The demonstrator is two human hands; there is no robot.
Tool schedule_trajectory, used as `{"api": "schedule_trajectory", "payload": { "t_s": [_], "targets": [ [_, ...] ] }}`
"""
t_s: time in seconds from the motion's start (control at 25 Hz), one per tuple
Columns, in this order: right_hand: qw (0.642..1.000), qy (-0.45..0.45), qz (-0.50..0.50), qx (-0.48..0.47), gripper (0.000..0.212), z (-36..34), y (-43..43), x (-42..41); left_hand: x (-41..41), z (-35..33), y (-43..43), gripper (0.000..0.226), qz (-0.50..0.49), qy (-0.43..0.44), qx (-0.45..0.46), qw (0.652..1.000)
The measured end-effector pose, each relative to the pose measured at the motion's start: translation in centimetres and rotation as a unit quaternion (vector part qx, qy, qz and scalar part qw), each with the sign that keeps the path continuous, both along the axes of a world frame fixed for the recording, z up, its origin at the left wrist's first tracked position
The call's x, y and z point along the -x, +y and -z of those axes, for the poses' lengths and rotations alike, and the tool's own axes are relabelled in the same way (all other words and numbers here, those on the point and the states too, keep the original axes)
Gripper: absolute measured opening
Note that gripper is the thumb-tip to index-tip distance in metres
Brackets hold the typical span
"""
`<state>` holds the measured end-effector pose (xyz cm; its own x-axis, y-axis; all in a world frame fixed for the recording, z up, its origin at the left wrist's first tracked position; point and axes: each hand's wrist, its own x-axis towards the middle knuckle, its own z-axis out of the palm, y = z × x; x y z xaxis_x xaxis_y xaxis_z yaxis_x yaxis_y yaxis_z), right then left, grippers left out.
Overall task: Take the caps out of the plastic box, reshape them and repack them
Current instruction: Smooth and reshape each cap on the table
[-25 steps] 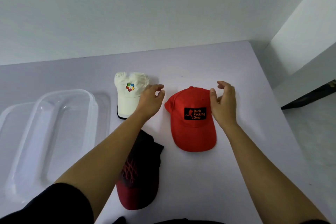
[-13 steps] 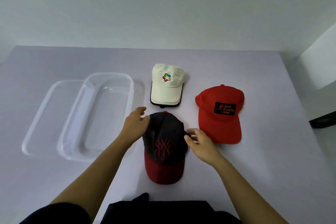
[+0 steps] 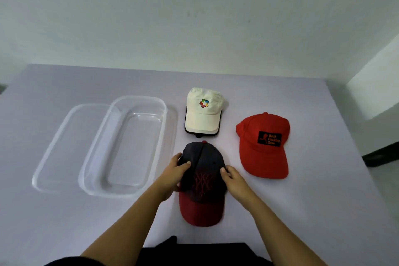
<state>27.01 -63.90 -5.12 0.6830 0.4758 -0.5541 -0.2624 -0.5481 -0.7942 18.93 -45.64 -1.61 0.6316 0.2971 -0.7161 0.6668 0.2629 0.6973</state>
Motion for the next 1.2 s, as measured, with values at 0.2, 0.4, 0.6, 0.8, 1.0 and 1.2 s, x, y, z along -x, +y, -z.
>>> {"api": "schedule_trajectory", "payload": {
  "t_s": [0.2,0.4,0.6,0.8,1.0,1.2],
  "targets": [
    [0.994,-0.039,0.047,-0.086,0.019,-0.5,-0.3,0.3,0.4,-0.2,0.9,0.038,0.005,-0.012,-0.011,1.000],
    [0.978,0.018,0.099,-0.184,0.016,-2.7,0.7,0.4,-0.9,-1.3,0.1,0.032,-0.030,-0.102,-0.024,0.994],
    [0.968,0.057,0.110,-0.218,0.019,-3.8,1.4,0.2,-2.3,-3.0,0.3,0.025,-0.036,-0.162,-0.210,0.964],
    [0.969,-0.008,0.109,-0.223,0.029,-5.5,1.9,1.2,-2.3,-4.2,0.3,0.027,-0.009,-0.165,-0.308,0.937],
    [0.953,0.038,0.134,-0.270,0.031,-7.2,2.3,0.4,-1.8,-6.0,0.8,0.029,-0.014,-0.217,-0.168,0.962],
    [0.943,0.038,0.160,-0.290,0.025,-8.0,2.7,-0.4,-2.6,-7.9,1.1,0.028,0.064,-0.216,-0.186,0.956]
  ]
}}
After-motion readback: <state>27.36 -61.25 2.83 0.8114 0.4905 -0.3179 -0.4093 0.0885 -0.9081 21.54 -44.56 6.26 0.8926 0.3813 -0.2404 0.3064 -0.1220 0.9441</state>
